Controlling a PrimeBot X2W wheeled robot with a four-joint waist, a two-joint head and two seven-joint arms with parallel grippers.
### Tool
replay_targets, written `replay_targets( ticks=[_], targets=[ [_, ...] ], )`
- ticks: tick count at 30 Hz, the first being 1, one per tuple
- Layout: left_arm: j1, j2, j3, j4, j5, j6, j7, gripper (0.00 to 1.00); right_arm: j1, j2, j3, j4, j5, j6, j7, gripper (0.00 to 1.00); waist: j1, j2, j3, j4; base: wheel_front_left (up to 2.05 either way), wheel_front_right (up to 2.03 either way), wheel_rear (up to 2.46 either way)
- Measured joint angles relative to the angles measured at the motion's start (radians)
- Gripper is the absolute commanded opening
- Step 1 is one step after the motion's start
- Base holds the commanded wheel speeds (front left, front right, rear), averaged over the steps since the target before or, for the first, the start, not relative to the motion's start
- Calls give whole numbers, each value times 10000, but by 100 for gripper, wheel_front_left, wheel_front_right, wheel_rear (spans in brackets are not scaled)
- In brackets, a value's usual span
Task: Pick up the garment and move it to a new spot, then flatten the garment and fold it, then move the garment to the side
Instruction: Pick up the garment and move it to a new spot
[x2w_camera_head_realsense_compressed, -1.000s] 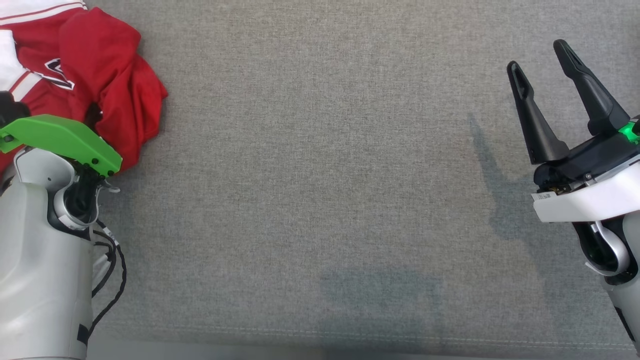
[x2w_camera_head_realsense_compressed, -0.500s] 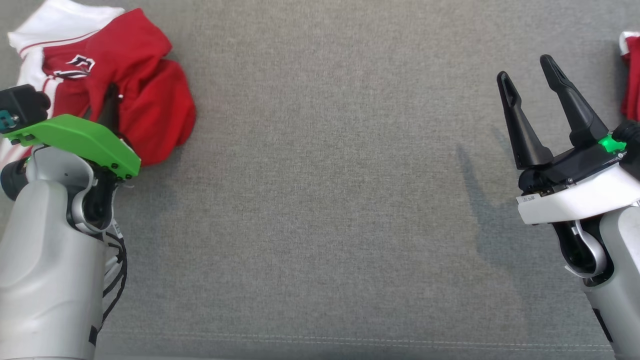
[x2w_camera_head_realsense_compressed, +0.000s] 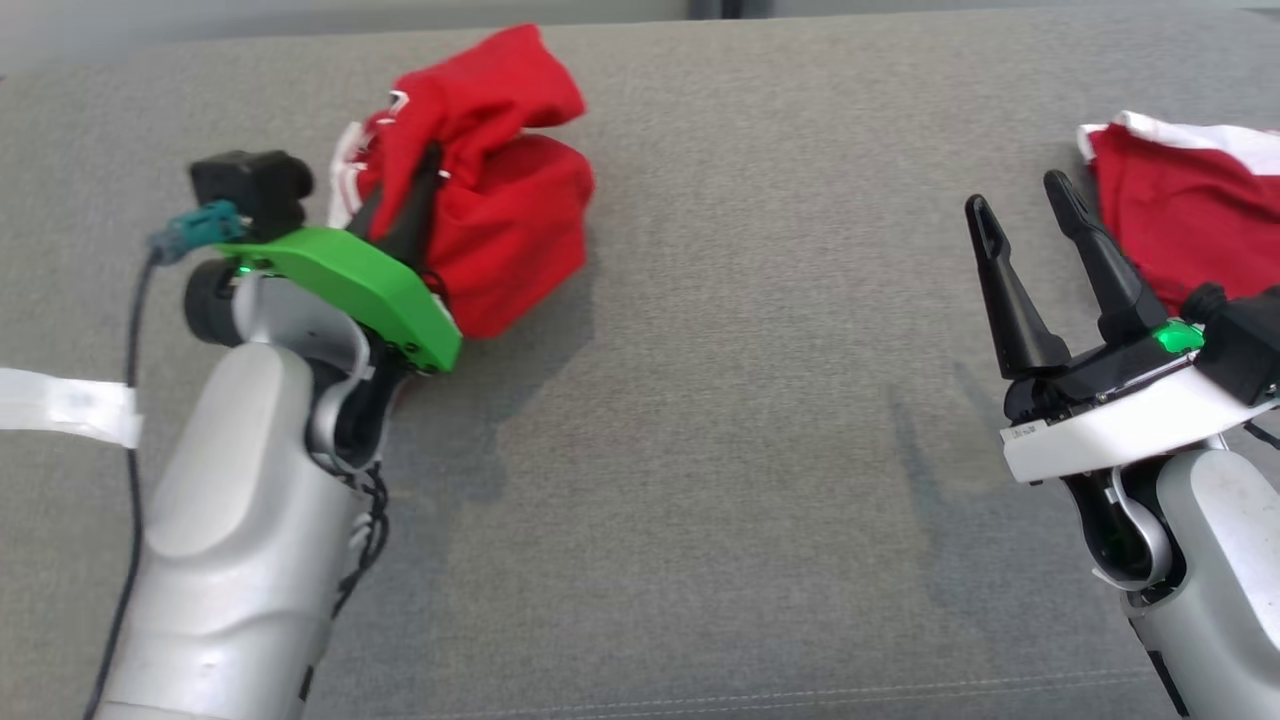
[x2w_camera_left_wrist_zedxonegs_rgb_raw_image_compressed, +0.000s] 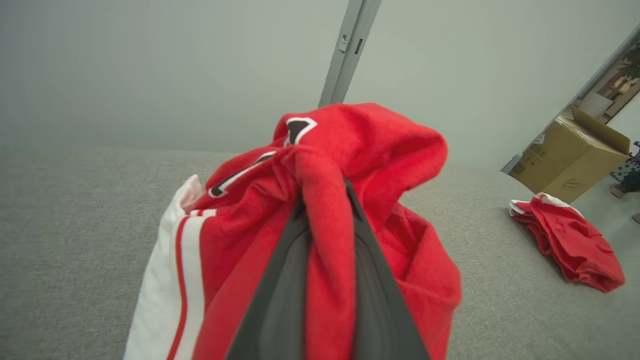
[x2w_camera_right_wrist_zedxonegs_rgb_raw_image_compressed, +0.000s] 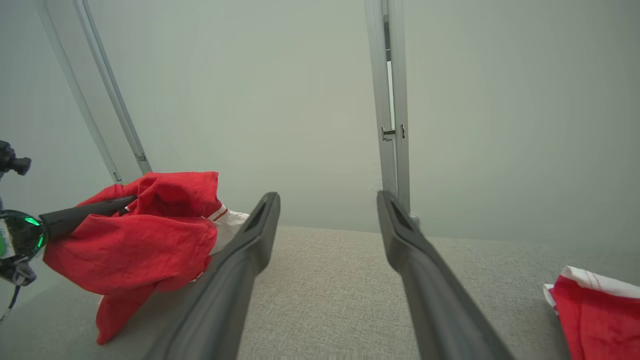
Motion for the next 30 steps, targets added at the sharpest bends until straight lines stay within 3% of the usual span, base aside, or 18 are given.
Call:
replay_targets(
  ticks=[13,14,15,16,21,30],
  targets=[
    [1106,-318,-1977,-245,48,-92,136,0,239,178,-23,27,73,-6,-33,100,0,0,-569,-1527,0,0,0],
    [1163,-316,-2121,-240,6,-94,142,26,259,176,-54,23,73,-6,-42,100,0,0,-582,-1626,0,0,0],
    [1214,-316,-2217,-242,-23,-94,151,85,289,174,-84,15,73,-12,-44,100,0,0,-590,-1716,0,0,0],
    [1251,-314,-2297,-240,-31,-104,150,100,343,169,-142,12,73,-19,-46,100,0,0,-594,-1799,0,0,0],
    [1290,-303,-2520,-341,-153,-138,-35,100,590,-25,-456,12,73,-105,-105,100,0,0,-599,-1894,0,0,0],
    [1327,-284,-2347,-665,-313,-121,-650,100,743,-56,-493,12,73,-102,-115,100,0,0,-700,-1385,0,0,0]
  ],
)
